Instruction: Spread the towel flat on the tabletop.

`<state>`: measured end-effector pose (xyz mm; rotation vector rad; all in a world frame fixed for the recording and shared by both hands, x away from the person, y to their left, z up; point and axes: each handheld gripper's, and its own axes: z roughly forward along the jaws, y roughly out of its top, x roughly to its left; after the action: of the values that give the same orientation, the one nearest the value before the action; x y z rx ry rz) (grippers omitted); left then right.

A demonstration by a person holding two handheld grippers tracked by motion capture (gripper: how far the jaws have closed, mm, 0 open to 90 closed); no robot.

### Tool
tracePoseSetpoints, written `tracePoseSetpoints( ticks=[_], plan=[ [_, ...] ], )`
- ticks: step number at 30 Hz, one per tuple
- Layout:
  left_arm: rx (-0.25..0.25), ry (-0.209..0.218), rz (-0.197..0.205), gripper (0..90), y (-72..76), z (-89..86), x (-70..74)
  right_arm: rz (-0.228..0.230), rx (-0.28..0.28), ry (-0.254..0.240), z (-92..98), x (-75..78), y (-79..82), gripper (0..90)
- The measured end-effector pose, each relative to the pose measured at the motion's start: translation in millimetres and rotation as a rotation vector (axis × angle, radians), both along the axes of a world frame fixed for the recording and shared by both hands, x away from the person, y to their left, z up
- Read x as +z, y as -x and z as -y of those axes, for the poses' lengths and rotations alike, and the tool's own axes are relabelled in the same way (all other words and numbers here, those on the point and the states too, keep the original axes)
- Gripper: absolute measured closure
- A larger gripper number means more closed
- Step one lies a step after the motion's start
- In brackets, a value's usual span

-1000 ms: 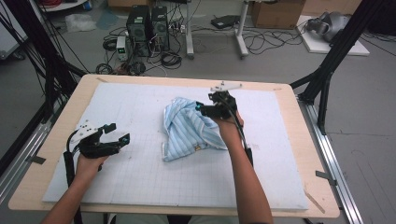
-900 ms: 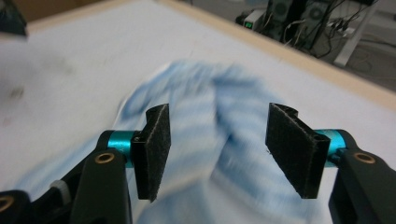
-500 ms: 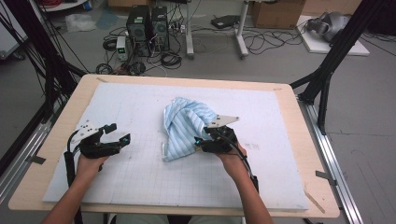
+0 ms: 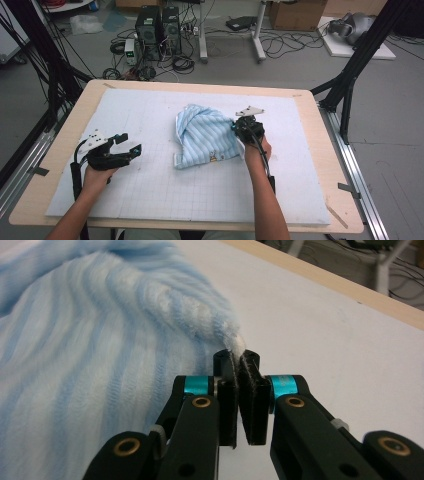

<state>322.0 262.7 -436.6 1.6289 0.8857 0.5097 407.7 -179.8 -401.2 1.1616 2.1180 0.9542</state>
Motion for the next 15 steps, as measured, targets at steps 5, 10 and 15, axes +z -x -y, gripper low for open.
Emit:
tracePoseSetpoints(
  ticks=[5,10,15],
  plan=[
    [0.000,0.003,-0.001,23.5,-0.2,0.1,-0.2,-0.005,-0.112,0.067,9.4,-6.8,-22.3,86.8],
    [-0.015,0.002,0.002,25.1,0.3,0.3,0.5,-0.031,-0.186,0.079,13.7,-10.4,-27.2,82.2],
    [-0.040,-0.006,0.000,26.4,0.5,3.6,0.8,0.002,-0.099,0.006,14.5,-8.4,-14.3,46.7]
  ],
)
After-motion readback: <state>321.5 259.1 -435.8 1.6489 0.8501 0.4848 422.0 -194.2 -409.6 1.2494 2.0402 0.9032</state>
